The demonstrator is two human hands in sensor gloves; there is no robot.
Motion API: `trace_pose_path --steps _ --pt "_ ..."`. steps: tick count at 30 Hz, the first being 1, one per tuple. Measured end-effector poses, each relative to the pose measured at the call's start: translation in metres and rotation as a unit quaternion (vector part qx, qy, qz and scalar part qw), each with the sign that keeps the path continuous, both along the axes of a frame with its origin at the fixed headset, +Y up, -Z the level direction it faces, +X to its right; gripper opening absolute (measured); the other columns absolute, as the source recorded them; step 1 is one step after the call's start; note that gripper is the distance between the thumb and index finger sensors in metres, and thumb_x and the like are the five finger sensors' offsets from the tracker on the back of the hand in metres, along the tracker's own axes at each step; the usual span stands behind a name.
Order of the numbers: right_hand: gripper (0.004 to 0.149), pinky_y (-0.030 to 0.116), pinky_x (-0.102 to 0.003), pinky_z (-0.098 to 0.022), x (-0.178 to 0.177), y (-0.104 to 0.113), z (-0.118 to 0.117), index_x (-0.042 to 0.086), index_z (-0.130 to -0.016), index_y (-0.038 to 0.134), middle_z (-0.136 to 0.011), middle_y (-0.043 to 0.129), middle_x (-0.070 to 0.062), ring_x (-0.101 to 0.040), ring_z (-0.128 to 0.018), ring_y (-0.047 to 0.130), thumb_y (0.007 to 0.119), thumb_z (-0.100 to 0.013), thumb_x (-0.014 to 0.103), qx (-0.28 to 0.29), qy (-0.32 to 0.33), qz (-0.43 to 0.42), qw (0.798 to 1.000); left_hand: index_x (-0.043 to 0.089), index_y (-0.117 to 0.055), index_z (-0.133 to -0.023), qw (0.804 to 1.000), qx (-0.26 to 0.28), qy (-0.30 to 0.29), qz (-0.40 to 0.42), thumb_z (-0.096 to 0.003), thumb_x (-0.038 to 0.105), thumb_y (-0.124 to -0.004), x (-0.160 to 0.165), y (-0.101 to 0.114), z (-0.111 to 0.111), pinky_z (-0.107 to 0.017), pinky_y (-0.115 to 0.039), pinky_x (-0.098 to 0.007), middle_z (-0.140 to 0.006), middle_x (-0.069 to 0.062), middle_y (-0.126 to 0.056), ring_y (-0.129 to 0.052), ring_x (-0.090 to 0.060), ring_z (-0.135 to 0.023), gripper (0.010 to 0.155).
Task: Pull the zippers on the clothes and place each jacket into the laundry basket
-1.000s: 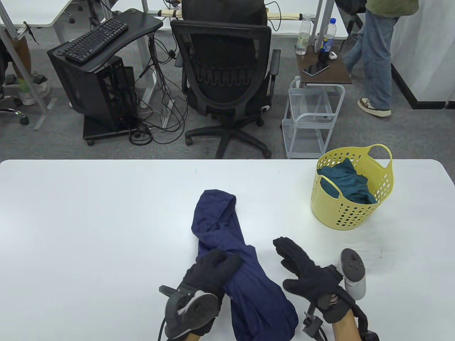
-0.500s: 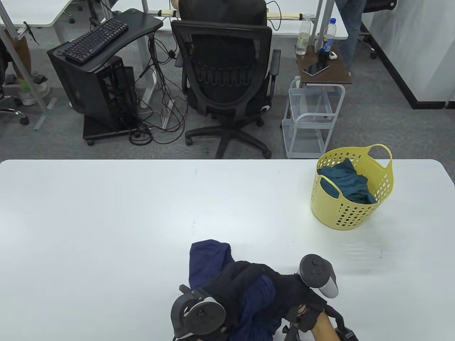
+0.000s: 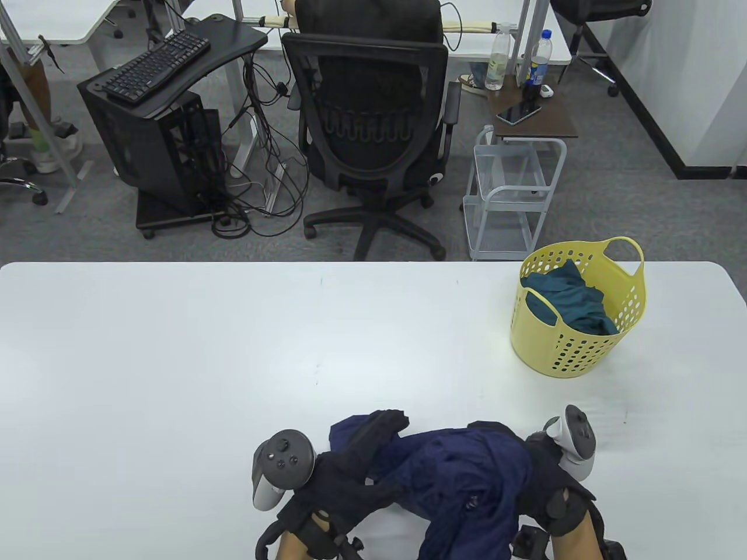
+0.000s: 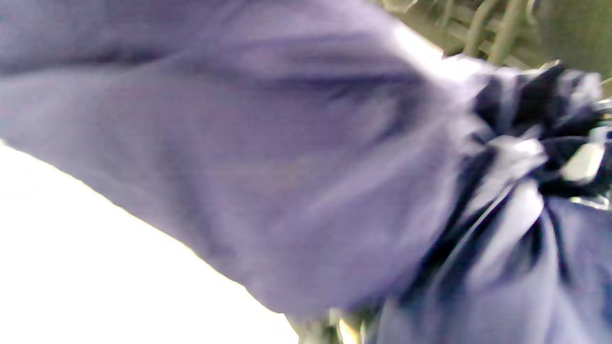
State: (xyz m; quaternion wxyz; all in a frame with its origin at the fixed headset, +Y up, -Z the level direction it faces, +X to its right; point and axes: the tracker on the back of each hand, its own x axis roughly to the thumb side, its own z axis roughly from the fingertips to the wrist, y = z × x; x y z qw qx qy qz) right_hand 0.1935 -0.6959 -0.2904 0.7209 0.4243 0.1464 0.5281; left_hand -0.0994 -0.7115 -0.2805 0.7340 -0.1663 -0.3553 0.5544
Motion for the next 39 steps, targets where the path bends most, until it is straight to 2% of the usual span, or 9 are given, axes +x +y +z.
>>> trace_pose_path --steps 3,7,11,16,23,29,32,36,39 --pt "0.093 0.089 -0.039 -0.051 0.006 0.004 0.001 0.038 -0.109 0.048 -0.099 0.081 0.001 -0.020 -0.064 0.101 0.107 -0.037 0.047 0.001 0.002 -0.039 0.999 0.044 -0.031 -0.110 0.993 -0.062 -0.081 -0.061 -0.0331 0.070 -0.083 0.017 -0.013 -0.001 -0.069 -0.023 -0.074 -0.123 0.006 -0.047 -0.017 -0.040 -0.111 0.096" --pt "0.092 0.087 -0.041 -0.055 0.022 0.001 -0.003 0.039 -0.109 0.046 -0.102 0.078 0.001 -0.021 -0.068 0.099 0.106 -0.040 0.045 -0.019 -0.019 -0.104 0.994 0.042 -0.069 -0.098 0.984 -0.027 -0.020 -0.177 -0.0391 0.054 -0.084 0.027 -0.023 -0.007 -0.070 -0.037 -0.072 -0.105 0.014 -0.078 -0.044 -0.035 -0.111 0.062" --pt "0.090 0.083 -0.044 -0.060 0.039 -0.005 -0.006 0.039 -0.109 0.045 -0.106 0.074 0.001 -0.024 -0.075 0.095 0.104 -0.042 0.038 -0.040 -0.069 -0.133 0.988 0.039 -0.083 -0.087 0.992 -0.081 -0.020 -0.094 -0.0426 0.045 -0.082 0.027 -0.029 -0.007 -0.068 -0.050 -0.071 -0.094 0.012 -0.091 -0.069 -0.033 -0.103 0.045" --pt "0.086 0.076 -0.048 -0.065 0.054 -0.011 -0.009 0.044 -0.107 0.046 -0.109 0.069 0.003 -0.026 -0.082 0.088 0.102 -0.043 0.028 -0.065 -0.169 -0.130 0.975 0.038 -0.067 -0.100 0.988 -0.141 -0.045 -0.042 -0.0440 0.046 -0.079 0.024 -0.036 -0.009 -0.051 -0.083 -0.055 -0.093 0.005 -0.090 -0.105 -0.023 -0.067 0.058" --pt "0.085 0.069 -0.052 -0.070 0.070 -0.014 -0.003 0.049 -0.103 0.047 -0.111 0.063 0.006 -0.028 -0.089 0.081 0.102 -0.046 0.021 -0.066 -0.381 -0.068 0.920 0.025 -0.049 -0.106 0.962 -0.265 -0.031 0.056 -0.0462 0.045 -0.077 0.029 -0.044 -0.005 -0.044 -0.090 -0.044 -0.097 -0.002 -0.087 -0.105 -0.023 -0.067 0.069" --pt "0.087 0.066 -0.055 -0.071 0.032 -0.001 0.008 0.045 -0.104 0.045 -0.112 0.059 0.002 -0.032 -0.092 0.078 0.104 -0.043 0.025 0.054 -0.480 0.088 0.871 0.015 -0.016 -0.104 0.916 -0.360 -0.027 0.176 -0.0463 0.066 -0.061 0.036 -0.050 0.006 -0.056 -0.088 -0.037 -0.105 -0.009 -0.069 -0.098 -0.020 -0.081 0.090" --pt "0.089 0.066 -0.056 -0.070 0.008 0.001 0.009 0.041 -0.107 0.042 -0.114 0.057 0.000 -0.034 -0.095 0.076 0.103 -0.042 0.033 0.112 -0.437 0.165 0.877 0.015 -0.005 -0.101 0.874 -0.424 -0.002 0.238 -0.0436 0.070 -0.052 0.031 -0.057 0.009 -0.058 -0.086 -0.041 -0.106 -0.019 -0.059 -0.092 -0.027 -0.086 0.092" --pt "0.099 0.039 -0.066 -0.076 -0.034 -0.010 0.010 0.035 -0.114 0.017 -0.124 0.018 -0.007 -0.047 -0.111 0.036 0.088 -0.049 0.060 0.077 -0.177 0.286 0.939 0.014 -0.001 -0.099 0.868 -0.439 0.053 0.226 -0.0413 0.070 -0.044 0.017 -0.063 0.008 -0.059 -0.085 -0.043 -0.103 -0.028 -0.054 -0.089 -0.034 -0.086 0.091" --pt "0.122 0.023 -0.068 -0.077 -0.053 -0.014 0.015 0.035 -0.108 -0.002 -0.119 -0.005 -0.005 -0.048 -0.111 0.010 0.096 -0.042 0.065 0.085 -0.121 0.371 0.917 0.016 -0.001 -0.099 0.853 -0.460 0.072 0.234 -0.0407 0.070 -0.042 0.011 -0.071 0.007 -0.058 -0.086 -0.044 -0.103 -0.032 -0.050 -0.087 -0.038 -0.085 0.089"
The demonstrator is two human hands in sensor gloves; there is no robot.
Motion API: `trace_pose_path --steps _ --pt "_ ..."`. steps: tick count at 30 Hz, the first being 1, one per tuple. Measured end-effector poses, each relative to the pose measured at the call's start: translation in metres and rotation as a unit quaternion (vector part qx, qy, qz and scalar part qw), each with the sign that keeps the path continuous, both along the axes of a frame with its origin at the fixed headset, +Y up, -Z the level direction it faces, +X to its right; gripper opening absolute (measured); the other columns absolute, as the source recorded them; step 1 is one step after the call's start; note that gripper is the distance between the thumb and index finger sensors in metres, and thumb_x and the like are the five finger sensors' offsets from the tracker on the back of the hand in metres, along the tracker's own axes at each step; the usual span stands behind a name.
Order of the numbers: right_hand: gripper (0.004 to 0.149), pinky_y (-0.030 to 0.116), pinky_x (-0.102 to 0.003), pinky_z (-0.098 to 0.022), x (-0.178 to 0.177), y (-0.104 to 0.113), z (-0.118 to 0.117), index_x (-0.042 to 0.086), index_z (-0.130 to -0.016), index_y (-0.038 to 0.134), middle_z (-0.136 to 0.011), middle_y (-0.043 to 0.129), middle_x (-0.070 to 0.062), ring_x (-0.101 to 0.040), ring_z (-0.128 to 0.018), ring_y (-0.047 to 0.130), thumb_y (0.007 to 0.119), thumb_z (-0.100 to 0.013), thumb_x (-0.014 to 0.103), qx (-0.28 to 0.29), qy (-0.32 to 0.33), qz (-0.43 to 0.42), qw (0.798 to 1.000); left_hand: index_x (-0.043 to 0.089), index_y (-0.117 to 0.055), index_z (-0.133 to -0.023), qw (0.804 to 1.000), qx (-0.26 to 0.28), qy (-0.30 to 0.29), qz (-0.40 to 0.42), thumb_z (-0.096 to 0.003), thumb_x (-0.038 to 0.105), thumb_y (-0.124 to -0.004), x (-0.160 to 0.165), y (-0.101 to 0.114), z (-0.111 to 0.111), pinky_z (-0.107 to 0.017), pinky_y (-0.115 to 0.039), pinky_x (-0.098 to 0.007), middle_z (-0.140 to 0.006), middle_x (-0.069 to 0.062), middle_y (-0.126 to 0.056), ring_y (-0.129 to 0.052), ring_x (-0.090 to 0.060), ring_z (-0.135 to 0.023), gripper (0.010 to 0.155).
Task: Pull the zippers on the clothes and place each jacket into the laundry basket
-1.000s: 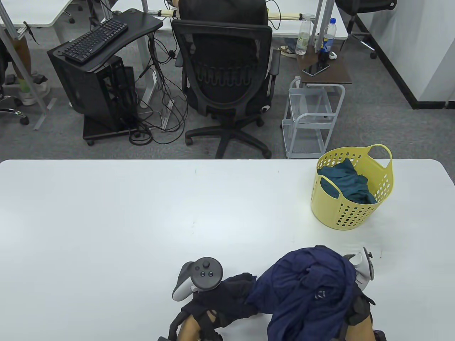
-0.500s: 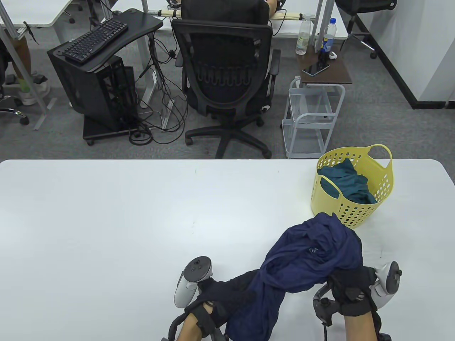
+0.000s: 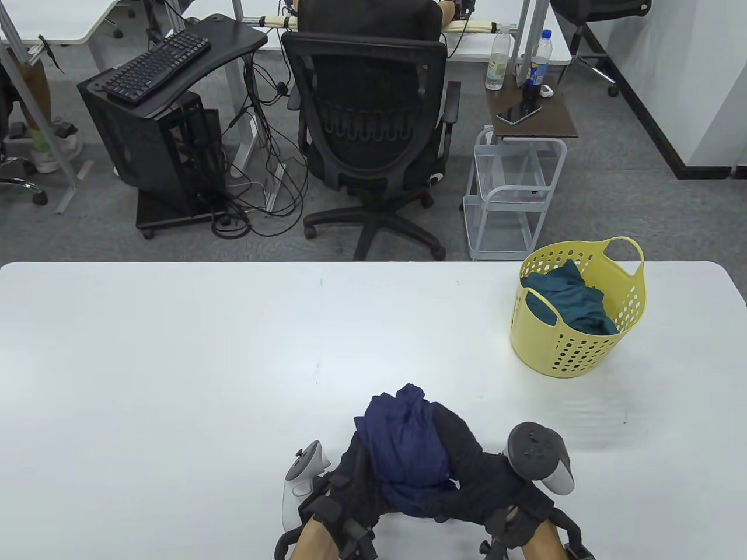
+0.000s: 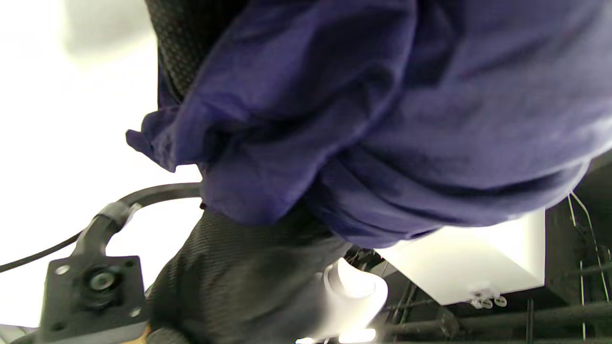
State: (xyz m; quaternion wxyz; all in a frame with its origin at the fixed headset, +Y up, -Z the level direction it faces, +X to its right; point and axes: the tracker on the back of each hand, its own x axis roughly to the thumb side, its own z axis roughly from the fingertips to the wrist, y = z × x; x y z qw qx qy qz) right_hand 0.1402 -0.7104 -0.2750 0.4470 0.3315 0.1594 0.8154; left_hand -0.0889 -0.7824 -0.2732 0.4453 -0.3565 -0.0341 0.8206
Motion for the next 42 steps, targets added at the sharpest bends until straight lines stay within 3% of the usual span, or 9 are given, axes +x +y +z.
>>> trace_pose_path --steps 5,11,19,23,27,29,36,40,42 --pt "0.109 0.064 -0.056 -0.072 -0.013 0.011 0.010 0.033 -0.108 0.020 -0.119 0.040 -0.005 -0.039 -0.101 0.069 0.103 -0.037 0.042 0.254 -0.165 0.188 0.934 0.016 -0.004 -0.101 0.999 0.012 0.021 -0.040 -0.0411 0.069 -0.042 -0.005 -0.004 -0.003 -0.057 -0.086 -0.043 -0.103 -0.033 -0.049 -0.088 -0.039 -0.084 0.089" --pt "0.072 0.087 -0.043 -0.051 -0.003 0.006 0.008 0.045 -0.100 0.056 -0.101 0.077 -0.001 -0.029 -0.069 0.099 0.099 -0.043 0.036 0.303 -0.230 0.143 0.914 0.012 -0.017 -0.105 0.984 0.095 -0.009 -0.153 -0.0420 0.067 -0.043 -0.010 -0.002 -0.016 -0.053 -0.082 -0.050 -0.102 -0.032 -0.058 -0.092 -0.039 -0.079 0.088" --pt "0.065 0.093 -0.036 -0.041 0.026 0.026 0.008 0.045 -0.097 0.064 -0.093 0.082 -0.001 -0.027 -0.058 0.103 0.099 -0.044 0.032 0.326 -0.302 0.020 0.895 0.025 -0.034 -0.110 0.931 0.219 0.025 -0.290 -0.0445 0.069 -0.051 -0.017 0.021 -0.020 -0.056 -0.077 -0.052 -0.106 -0.014 -0.068 -0.088 -0.038 -0.083 0.080" --pt "0.065 0.092 -0.037 -0.043 0.063 0.064 0.009 0.044 -0.098 0.061 -0.096 0.080 -0.001 -0.028 -0.061 0.101 0.098 -0.046 0.031 0.333 -0.386 -0.075 0.857 0.033 -0.038 -0.110 0.818 0.303 0.112 -0.476 -0.0436 0.068 -0.056 -0.036 0.047 -0.018 -0.060 -0.070 -0.058 -0.112 -0.006 -0.064 -0.079 -0.040 -0.092 0.077" --pt "0.066 0.091 -0.038 -0.047 0.107 0.114 -0.005 0.045 -0.100 0.057 -0.099 0.076 0.000 -0.028 -0.066 0.099 0.096 -0.049 0.030 0.357 -0.474 -0.120 0.796 0.042 -0.043 -0.108 0.618 0.346 0.176 -0.684 -0.0404 0.071 -0.057 -0.058 0.061 -0.017 -0.062 -0.068 -0.059 -0.114 0.002 -0.063 -0.074 -0.037 -0.098 0.075" --pt "0.068 0.090 -0.037 -0.050 0.130 0.142 -0.018 0.047 -0.101 0.054 -0.100 0.074 0.002 -0.027 -0.069 0.097 0.096 -0.050 0.030 0.374 -0.522 -0.099 0.760 0.045 -0.043 -0.107 0.566 0.344 0.185 -0.726 -0.0401 0.073 -0.056 -0.065 0.064 -0.017 -0.063 -0.068 -0.059 -0.115 0.005 -0.062 -0.072 -0.035 -0.100 0.074" --pt "0.076 0.080 -0.041 -0.060 0.172 0.159 -0.106 0.050 -0.104 0.035 -0.109 0.055 0.002 -0.028 -0.082 0.084 0.088 -0.053 0.028 0.354 -0.609 0.173 0.688 0.044 -0.044 -0.107 0.602 0.320 0.195 -0.705 -0.0399 0.070 -0.059 -0.068 0.062 -0.021 -0.064 -0.064 -0.062 -0.116 0.001 -0.060 -0.070 -0.038 -0.100 0.074" --pt "0.060 0.032 -0.066 -0.076 0.187 0.091 -0.162 0.042 -0.110 0.049 -0.123 0.023 0.007 -0.040 -0.111 0.022 0.071 -0.054 0.048 0.055 -0.490 0.388 0.778 0.044 -0.044 -0.107 0.596 0.316 0.187 -0.714 -0.0399 0.070 -0.060 -0.069 0.059 -0.022 -0.063 -0.065 -0.062 -0.116 0.001 -0.060 -0.071 -0.039 -0.100 0.074" --pt "0.055 0.025 -0.064 -0.074 0.203 0.067 -0.161 0.041 -0.103 0.060 -0.122 0.050 0.013 -0.036 -0.114 0.020 0.043 -0.054 0.059 -0.047 -0.488 0.356 0.795 0.043 -0.045 -0.107 0.601 0.312 0.189 -0.712 -0.0399 0.069 -0.060 -0.072 0.058 -0.023 -0.063 -0.065 -0.062 -0.115 0.000 -0.061 -0.071 -0.039 -0.099 0.074"
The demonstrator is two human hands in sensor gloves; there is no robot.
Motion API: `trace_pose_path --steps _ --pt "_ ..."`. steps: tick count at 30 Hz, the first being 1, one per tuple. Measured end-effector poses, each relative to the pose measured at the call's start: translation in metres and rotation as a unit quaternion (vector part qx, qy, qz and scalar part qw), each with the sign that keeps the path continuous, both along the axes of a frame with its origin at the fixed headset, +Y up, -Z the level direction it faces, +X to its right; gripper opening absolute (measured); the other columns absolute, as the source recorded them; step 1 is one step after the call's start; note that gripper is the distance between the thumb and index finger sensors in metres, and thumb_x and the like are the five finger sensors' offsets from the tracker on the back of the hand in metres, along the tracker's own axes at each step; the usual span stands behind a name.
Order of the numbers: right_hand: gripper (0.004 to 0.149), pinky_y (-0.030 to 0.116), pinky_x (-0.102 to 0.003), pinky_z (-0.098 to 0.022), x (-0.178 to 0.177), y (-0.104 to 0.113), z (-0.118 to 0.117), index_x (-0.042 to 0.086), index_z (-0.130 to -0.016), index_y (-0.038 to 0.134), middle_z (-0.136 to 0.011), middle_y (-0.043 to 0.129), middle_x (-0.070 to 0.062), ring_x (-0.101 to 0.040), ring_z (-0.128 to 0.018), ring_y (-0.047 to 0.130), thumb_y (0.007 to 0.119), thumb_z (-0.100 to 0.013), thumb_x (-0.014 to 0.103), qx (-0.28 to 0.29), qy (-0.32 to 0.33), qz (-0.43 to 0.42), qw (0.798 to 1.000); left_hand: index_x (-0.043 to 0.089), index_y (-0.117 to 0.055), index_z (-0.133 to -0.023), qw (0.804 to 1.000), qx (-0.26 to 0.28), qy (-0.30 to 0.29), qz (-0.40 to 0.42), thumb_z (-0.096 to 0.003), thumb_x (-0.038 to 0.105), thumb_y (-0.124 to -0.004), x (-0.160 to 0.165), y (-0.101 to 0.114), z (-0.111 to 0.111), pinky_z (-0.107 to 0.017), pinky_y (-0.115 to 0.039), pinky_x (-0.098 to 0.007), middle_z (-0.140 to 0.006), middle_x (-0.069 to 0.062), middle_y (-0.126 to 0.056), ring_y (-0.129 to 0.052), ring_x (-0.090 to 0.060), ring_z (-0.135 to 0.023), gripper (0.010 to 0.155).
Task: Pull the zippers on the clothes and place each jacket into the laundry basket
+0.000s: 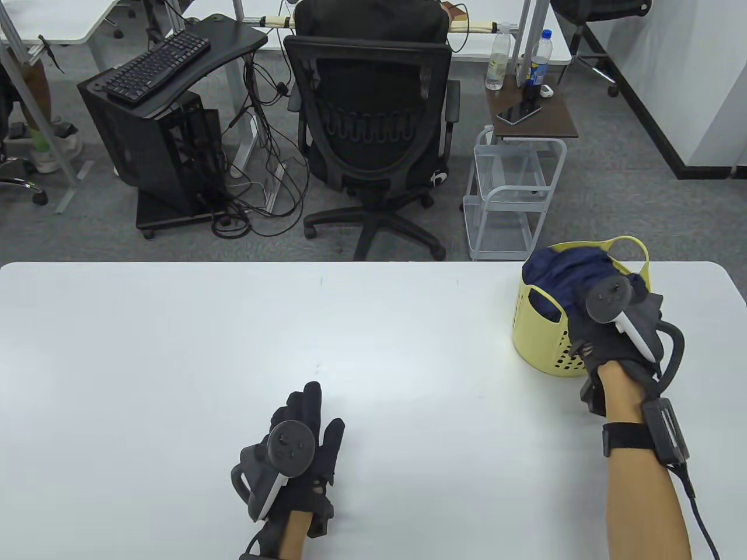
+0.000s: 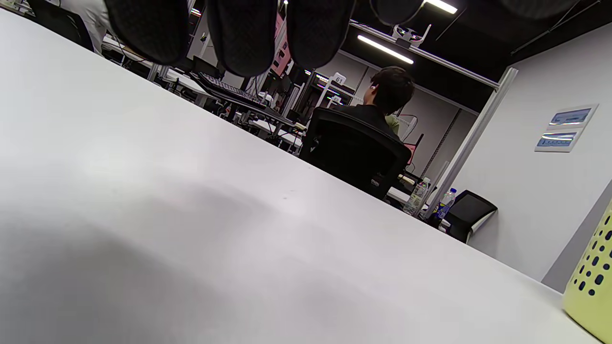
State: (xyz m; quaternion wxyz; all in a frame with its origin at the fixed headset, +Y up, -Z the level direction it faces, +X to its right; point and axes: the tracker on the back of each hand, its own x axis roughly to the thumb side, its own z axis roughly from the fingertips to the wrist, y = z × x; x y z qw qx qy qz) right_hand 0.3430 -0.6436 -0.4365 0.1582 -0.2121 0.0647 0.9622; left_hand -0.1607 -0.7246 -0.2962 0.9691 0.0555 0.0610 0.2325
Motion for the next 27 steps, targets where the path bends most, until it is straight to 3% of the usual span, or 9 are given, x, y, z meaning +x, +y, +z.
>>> trace_pose_path --steps 1,3,5,8,13,18,22,27 --pt "0.057 0.020 -0.067 -0.072 0.005 -0.009 0.003 0.030 -0.101 0.072 -0.118 0.064 0.003 -0.037 -0.114 0.027 0.052 -0.055 0.058 0.115 -0.010 -0.091 0.989 0.043 -0.045 -0.107 1.000 -0.002 0.002 0.003 -0.0399 0.069 -0.060 -0.001 -0.001 0.000 -0.063 -0.065 -0.062 -0.115 0.000 -0.061 -0.071 -0.039 -0.099 0.074" --pt "0.065 0.023 -0.067 -0.071 0.008 -0.010 0.008 0.017 -0.090 0.092 -0.107 0.084 -0.010 -0.041 -0.110 0.042 0.066 -0.049 0.061 0.196 -0.043 -0.123 0.972 0.043 -0.045 -0.107 1.000 -0.003 0.002 0.003 -0.0401 0.069 -0.060 -0.002 -0.001 -0.001 -0.063 -0.065 -0.062 -0.115 0.000 -0.061 -0.071 -0.039 -0.099 0.074" --pt "0.063 0.026 -0.067 -0.072 0.007 -0.005 0.019 0.024 -0.098 0.079 -0.113 0.073 -0.004 -0.041 -0.111 0.041 0.061 -0.052 0.063 0.180 -0.019 -0.062 0.982 0.043 -0.046 -0.107 1.000 -0.006 0.000 -0.001 -0.0401 0.069 -0.060 -0.001 -0.002 -0.001 -0.063 -0.065 -0.062 -0.115 0.000 -0.061 -0.071 -0.039 -0.099 0.074" --pt "0.062 0.036 -0.068 -0.071 -0.005 0.010 0.037 0.029 -0.101 0.073 -0.115 0.070 0.001 -0.042 -0.110 0.048 0.064 -0.051 0.063 0.234 0.000 0.003 0.972 0.043 -0.045 -0.107 1.000 -0.007 -0.004 -0.012 -0.0400 0.069 -0.060 0.001 -0.002 -0.001 -0.063 -0.065 -0.062 -0.115 0.000 -0.061 -0.071 -0.039 -0.099 0.074" --pt "0.065 0.034 -0.072 -0.071 -0.040 0.037 0.078 0.030 -0.107 0.062 -0.120 0.061 0.000 -0.046 -0.110 0.042 0.066 -0.051 0.063 0.287 0.072 -0.037 0.954 0.043 -0.047 -0.107 1.000 0.010 -0.005 -0.017 -0.0399 0.068 -0.061 0.002 -0.001 0.003 -0.062 -0.066 -0.062 -0.114 0.000 -0.062 -0.072 -0.039 -0.098 0.073" --pt "0.066 0.037 -0.072 -0.071 -0.082 0.046 0.126 0.033 -0.109 0.059 -0.122 0.059 0.003 -0.044 -0.112 0.042 0.064 -0.052 0.065 0.326 0.144 -0.054 0.933 0.043 -0.048 -0.106 0.999 0.022 -0.014 -0.019 -0.0400 0.068 -0.061 0.005 0.001 0.007 -0.062 -0.066 -0.062 -0.114 0.000 -0.063 -0.073 -0.039 -0.098 0.072" --pt "0.067 0.040 -0.072 -0.072 -0.126 0.021 0.151 0.034 -0.110 0.056 -0.124 0.056 0.003 -0.044 -0.112 0.044 0.064 -0.052 0.066 0.312 0.206 -0.081 0.924 0.044 -0.049 -0.106 0.999 0.022 -0.025 -0.034 -0.0400 0.068 -0.061 0.014 0.000 0.008 -0.062 -0.066 -0.062 -0.114 0.000 -0.063 -0.072 -0.039 -0.098 0.071" --pt "0.075 0.049 -0.067 -0.072 -0.159 -0.039 0.142 0.041 -0.113 0.041 -0.126 0.047 0.004 -0.042 -0.112 0.049 0.055 -0.048 0.077 0.233 0.251 -0.063 0.937 0.044 -0.048 -0.106 0.998 0.013 -0.039 -0.047 -0.0398 0.068 -0.061 0.023 -0.002 0.008 -0.062 -0.066 -0.061 -0.115 0.001 -0.062 -0.071 -0.038 -0.099 0.072"
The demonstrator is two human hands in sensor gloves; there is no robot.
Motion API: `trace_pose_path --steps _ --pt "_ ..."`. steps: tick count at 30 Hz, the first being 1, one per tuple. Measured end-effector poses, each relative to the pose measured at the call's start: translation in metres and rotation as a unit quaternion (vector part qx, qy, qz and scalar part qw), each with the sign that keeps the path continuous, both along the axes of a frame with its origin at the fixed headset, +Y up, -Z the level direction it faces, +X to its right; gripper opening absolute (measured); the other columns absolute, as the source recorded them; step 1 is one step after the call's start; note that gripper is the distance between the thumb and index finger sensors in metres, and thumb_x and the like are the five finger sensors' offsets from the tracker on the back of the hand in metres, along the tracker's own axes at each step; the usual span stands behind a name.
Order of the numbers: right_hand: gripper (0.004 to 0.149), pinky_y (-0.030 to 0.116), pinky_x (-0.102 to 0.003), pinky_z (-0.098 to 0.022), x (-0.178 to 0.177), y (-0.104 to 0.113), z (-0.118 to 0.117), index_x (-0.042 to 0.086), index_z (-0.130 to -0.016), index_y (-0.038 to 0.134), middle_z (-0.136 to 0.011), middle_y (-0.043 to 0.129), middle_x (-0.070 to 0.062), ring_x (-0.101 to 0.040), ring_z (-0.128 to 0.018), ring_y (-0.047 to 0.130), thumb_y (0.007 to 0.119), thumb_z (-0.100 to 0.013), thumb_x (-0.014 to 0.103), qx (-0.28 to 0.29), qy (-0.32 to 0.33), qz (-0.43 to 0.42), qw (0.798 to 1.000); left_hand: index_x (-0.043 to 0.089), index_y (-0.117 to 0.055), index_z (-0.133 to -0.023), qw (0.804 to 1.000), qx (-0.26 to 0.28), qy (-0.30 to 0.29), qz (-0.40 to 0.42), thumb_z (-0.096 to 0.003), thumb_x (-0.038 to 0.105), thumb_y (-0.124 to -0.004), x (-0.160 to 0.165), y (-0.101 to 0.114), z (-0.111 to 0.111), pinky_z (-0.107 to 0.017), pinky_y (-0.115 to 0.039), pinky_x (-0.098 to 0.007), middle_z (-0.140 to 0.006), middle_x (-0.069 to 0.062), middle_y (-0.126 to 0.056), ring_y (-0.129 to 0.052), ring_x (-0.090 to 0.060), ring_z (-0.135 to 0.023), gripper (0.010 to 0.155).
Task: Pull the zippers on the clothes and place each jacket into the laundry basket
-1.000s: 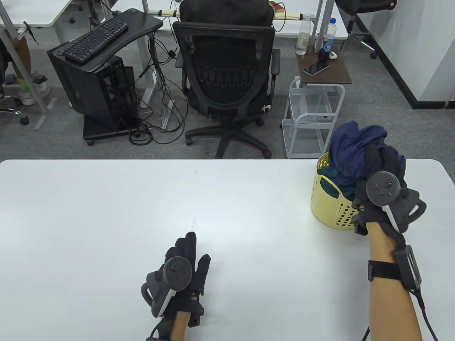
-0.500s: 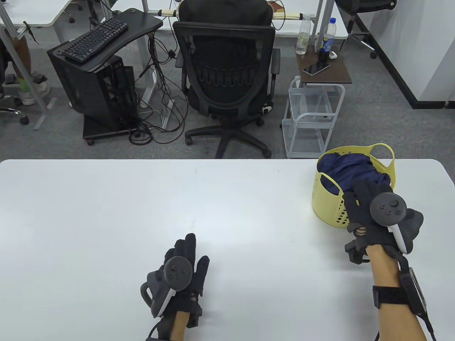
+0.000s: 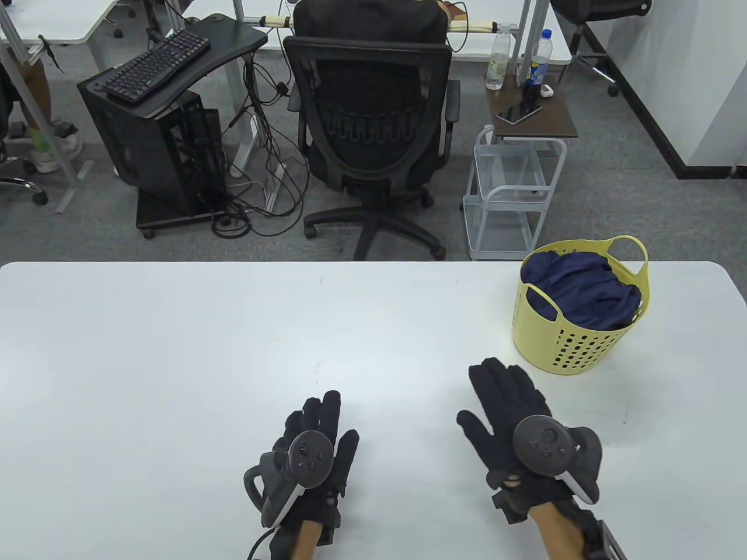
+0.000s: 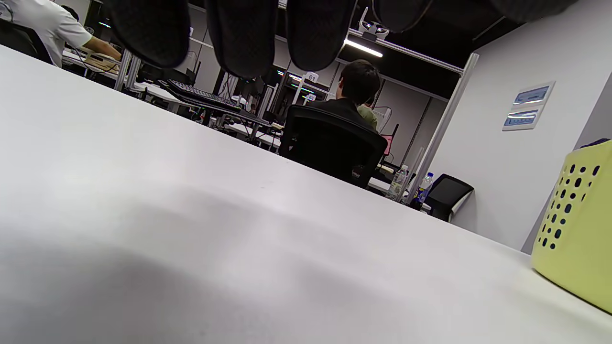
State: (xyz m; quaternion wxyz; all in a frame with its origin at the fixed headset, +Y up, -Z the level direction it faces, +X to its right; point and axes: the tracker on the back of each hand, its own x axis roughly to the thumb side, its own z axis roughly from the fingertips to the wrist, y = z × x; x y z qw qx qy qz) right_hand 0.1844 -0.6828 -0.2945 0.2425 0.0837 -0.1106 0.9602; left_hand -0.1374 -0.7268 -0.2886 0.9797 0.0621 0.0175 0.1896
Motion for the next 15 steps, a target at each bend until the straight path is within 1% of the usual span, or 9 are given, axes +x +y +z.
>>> trace_pose_path --steps 1,2,4,7,15 --pt "0.077 0.049 -0.067 -0.072 -0.004 -0.017 -0.002 0.041 -0.113 0.038 -0.127 0.045 0.003 -0.042 -0.112 0.049 0.054 -0.048 0.078 -0.010 0.003 -0.004 1.000 0.044 -0.047 -0.106 1.000 0.001 -0.003 0.005 -0.0399 0.068 -0.061 0.001 0.001 0.000 -0.062 -0.066 -0.062 -0.115 0.001 -0.062 -0.071 -0.039 -0.099 0.072" --pt "0.078 0.051 -0.067 -0.071 -0.008 -0.027 -0.004 0.041 -0.113 0.039 -0.127 0.046 0.002 -0.044 -0.110 0.052 0.055 -0.047 0.079 -0.012 0.005 -0.005 1.000 0.044 -0.048 -0.106 1.000 0.002 -0.003 0.007 -0.0398 0.068 -0.061 0.001 0.001 0.000 -0.062 -0.066 -0.062 -0.115 0.001 -0.062 -0.071 -0.038 -0.099 0.072" --pt "0.080 0.051 -0.066 -0.071 -0.010 -0.044 -0.004 0.042 -0.113 0.033 -0.127 0.043 0.002 -0.042 -0.110 0.053 0.052 -0.046 0.081 -0.037 0.008 0.044 0.998 0.044 -0.047 -0.106 1.000 -0.003 -0.005 0.007 -0.0399 0.068 -0.061 0.002 0.001 -0.001 -0.063 -0.066 -0.061 -0.115 0.001 -0.062 -0.071 -0.038 -0.099 0.072" --pt "0.079 0.053 -0.066 -0.071 -0.010 -0.052 -0.004 0.041 -0.113 0.035 -0.126 0.044 0.002 -0.042 -0.109 0.055 0.053 -0.046 0.080 -0.044 0.015 0.056 0.997 0.044 -0.047 -0.106 1.000 -0.009 -0.007 0.010 -0.0400 0.068 -0.061 0.004 0.001 -0.002 -0.063 -0.066 -0.061 -0.115 0.001 -0.062 -0.071 -0.038 -0.099 0.072" --pt "0.079 0.053 -0.066 -0.071 -0.015 -0.062 0.003 0.040 -0.113 0.037 -0.126 0.046 0.002 -0.042 -0.109 0.056 0.054 -0.046 0.079 -0.077 0.026 0.060 0.995 0.044 -0.047 -0.106 1.000 -0.015 -0.014 0.001 -0.0399 0.068 -0.061 0.008 -0.003 -0.001 -0.062 -0.066 -0.062 -0.115 0.000 -0.062 -0.071 -0.039 -0.099 0.072"
